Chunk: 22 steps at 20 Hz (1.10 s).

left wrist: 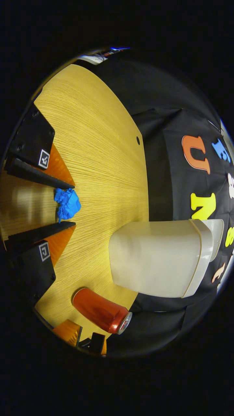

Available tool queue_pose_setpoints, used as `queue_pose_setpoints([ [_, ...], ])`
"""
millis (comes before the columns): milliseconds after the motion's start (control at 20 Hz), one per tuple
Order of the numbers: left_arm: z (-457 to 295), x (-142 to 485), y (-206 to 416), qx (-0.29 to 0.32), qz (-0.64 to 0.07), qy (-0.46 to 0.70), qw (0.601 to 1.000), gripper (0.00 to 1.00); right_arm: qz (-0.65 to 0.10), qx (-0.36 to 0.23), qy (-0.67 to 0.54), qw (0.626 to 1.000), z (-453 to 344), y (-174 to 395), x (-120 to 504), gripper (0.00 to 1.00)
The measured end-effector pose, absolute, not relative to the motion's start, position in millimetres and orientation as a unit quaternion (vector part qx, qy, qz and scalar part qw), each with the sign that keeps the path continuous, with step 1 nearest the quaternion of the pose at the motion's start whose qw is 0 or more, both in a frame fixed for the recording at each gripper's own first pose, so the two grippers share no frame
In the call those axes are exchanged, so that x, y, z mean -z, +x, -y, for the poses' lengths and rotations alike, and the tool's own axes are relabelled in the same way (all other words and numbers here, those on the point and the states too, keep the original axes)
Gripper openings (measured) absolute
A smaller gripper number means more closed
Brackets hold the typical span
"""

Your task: Press the lid of the desktop garbage bin to open it, pick up the crumpled paper on the desktop and throw it into the bin, then pick up the pop can on the desktop and drop it into the bin, and finally close the garbage bin lid.

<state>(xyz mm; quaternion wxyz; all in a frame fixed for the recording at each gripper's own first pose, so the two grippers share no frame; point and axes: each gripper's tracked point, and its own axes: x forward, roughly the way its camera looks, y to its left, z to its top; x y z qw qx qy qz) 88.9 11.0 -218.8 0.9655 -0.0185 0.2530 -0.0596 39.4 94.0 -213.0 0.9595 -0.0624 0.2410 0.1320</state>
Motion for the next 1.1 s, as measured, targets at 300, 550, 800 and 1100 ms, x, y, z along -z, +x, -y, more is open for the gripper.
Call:
queue_pose_setpoints([
  [300, -22, 219, 88, 0.047, -0.258, -0.027, 0.965, 0.43, -0.264, -0.109, -0.06, 0.957, -92, 55, 226, 0.95],
  [550, -32, 209, 83, 0.03, -0.256, -0.034, 0.966, 0.4, -0.271, -0.093, -0.05, 0.957, -91, 67, 230, 0.95],
  [800, -38, 191, 83, 0.02, -0.236, -0.04, 0.971, 0.4, -0.271, -0.06, -0.022, 0.961, -85, 85, 230, 0.95],
  [1100, -38, 174, 77, 0.022, -0.219, -0.027, 0.975, 0.4, -0.247, -0.04, 0.021, 0.968, -83, 96, 212, 0.9],
])
